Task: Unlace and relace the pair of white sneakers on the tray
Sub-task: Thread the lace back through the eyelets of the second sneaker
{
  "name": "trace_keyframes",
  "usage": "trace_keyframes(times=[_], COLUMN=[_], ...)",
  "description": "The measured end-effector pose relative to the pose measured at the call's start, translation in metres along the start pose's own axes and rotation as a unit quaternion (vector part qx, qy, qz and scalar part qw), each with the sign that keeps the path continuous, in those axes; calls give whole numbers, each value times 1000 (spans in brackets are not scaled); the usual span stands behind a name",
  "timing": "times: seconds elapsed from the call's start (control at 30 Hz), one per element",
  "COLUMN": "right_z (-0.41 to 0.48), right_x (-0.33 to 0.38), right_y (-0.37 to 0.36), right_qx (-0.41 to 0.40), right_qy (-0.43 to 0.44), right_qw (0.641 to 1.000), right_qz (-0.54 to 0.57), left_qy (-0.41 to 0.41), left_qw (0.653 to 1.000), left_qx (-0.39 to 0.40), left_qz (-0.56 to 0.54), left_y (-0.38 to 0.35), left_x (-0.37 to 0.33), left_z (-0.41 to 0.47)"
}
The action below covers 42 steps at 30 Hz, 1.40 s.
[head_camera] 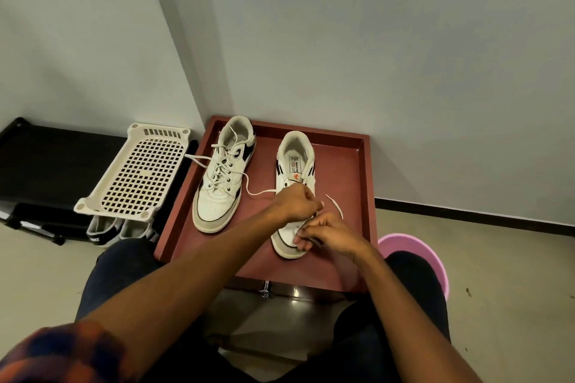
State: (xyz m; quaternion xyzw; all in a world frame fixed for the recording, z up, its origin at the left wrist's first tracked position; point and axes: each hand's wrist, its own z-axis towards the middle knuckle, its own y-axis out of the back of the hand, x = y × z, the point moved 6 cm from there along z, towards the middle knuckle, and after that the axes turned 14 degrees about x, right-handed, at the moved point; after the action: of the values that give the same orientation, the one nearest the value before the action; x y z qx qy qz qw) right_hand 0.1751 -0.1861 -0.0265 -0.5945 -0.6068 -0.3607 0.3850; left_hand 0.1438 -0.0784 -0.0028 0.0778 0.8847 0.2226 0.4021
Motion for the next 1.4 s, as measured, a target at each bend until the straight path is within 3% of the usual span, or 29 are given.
trace_keyframes(times=[0.1, 0.3, 0.4, 0.53, 0.63, 0.73, 0.8, 0.93, 1.23, 1.4], right_z=[-2, 0, 0, 0, -5, -14, -13, -10, -3, -5], right_x=[-8, -16, -10, -10, -15, -23, -24, -23, -12, -15], right_y=[10, 16, 4, 4, 17, 22, 19, 26, 25, 34], right_qx=[-13, -20, 3, -21, -106, -125, -130, -190, -207, -258], right_qy=[-12, 3, 9, -13, -77, -113, -82, 4, 12, 14], right_qw=[1000, 998, 999, 1000, 988, 941, 895, 835, 842, 832], right_qz=[-15, -57, -32, -11, 77, 293, 419, 516, 499, 490], left_qy=[-1, -3, -11, -56, -101, -136, -151, -172, -155, -148], left_qw=[997, 999, 993, 962, 945, 947, 950, 950, 963, 963], left_qx=[6, 2, 68, 39, 37, 42, 60, 113, 180, 213], left_qz=[81, 48, -101, -263, -308, -288, -266, -236, -130, -72], left_y=[-1, -2, -9, 2, 3, -1, -6, -18, -28, -37], left_x=[4, 22, 32, 39, 33, 31, 28, 23, 44, 56], left_z=[-11, -28, -35, -44, -52, -58, -63, -68, -71, -73])
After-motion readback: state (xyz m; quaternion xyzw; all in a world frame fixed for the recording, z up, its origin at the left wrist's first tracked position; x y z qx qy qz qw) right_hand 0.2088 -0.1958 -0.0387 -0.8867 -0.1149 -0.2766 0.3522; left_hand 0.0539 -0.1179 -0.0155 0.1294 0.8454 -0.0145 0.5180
